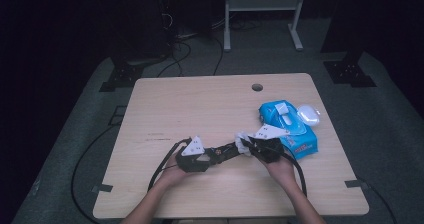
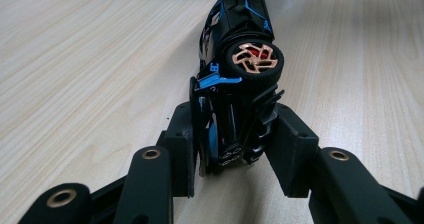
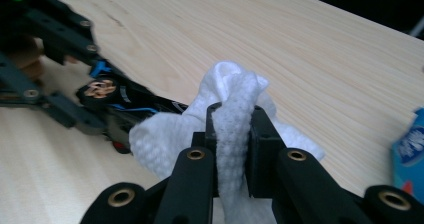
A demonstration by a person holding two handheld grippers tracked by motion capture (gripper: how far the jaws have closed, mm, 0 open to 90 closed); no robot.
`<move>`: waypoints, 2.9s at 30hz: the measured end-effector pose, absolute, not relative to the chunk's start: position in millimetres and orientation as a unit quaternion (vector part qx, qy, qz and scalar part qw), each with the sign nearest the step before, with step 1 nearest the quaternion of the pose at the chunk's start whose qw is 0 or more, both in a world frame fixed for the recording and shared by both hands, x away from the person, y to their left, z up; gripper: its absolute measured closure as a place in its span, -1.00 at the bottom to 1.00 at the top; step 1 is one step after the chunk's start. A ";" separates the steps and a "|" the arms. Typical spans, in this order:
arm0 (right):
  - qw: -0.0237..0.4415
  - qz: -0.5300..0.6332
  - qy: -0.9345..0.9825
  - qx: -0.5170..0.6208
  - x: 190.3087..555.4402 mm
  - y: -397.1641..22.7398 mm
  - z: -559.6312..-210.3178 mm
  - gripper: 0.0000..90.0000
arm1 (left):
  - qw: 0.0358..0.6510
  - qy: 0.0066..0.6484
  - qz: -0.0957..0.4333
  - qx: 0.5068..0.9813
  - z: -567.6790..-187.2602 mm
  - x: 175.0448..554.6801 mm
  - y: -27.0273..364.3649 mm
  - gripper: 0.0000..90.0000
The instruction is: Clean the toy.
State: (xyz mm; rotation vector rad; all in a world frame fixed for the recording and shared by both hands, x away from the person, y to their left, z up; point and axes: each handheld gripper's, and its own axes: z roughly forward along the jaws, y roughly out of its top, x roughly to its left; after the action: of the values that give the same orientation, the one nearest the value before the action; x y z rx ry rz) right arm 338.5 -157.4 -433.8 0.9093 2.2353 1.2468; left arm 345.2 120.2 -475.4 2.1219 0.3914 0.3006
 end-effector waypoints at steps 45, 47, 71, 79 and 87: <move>0.205 0.450 0.795 0.352 343.6 -168.5 -431.6 0.82 | 0.465 0.159 0.123 0.862 -476.3 346.8 120.4 0.30; 0.213 0.443 0.798 0.350 343.1 -169.3 -429.2 0.82 | 0.464 0.159 0.122 0.863 -476.0 347.3 120.5 0.30; 0.195 0.452 0.816 0.303 332.5 -130.1 -433.0 0.82 | 0.466 0.165 0.121 0.861 -478.1 347.7 119.6 0.25; 0.199 0.448 0.817 0.304 331.4 -129.7 -432.8 0.82 | 0.452 0.167 0.128 0.867 -479.0 347.9 115.1 0.13; 0.202 0.446 0.815 0.311 334.7 -137.3 -429.7 0.82 | 0.454 0.160 0.123 0.868 -478.9 347.8 115.1 0.30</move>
State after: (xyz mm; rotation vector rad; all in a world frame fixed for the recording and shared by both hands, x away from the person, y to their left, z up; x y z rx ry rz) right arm 334.7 -137.3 -429.7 0.8676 2.2758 1.2443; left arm 347.8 115.1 -478.9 2.1413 0.3938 0.3024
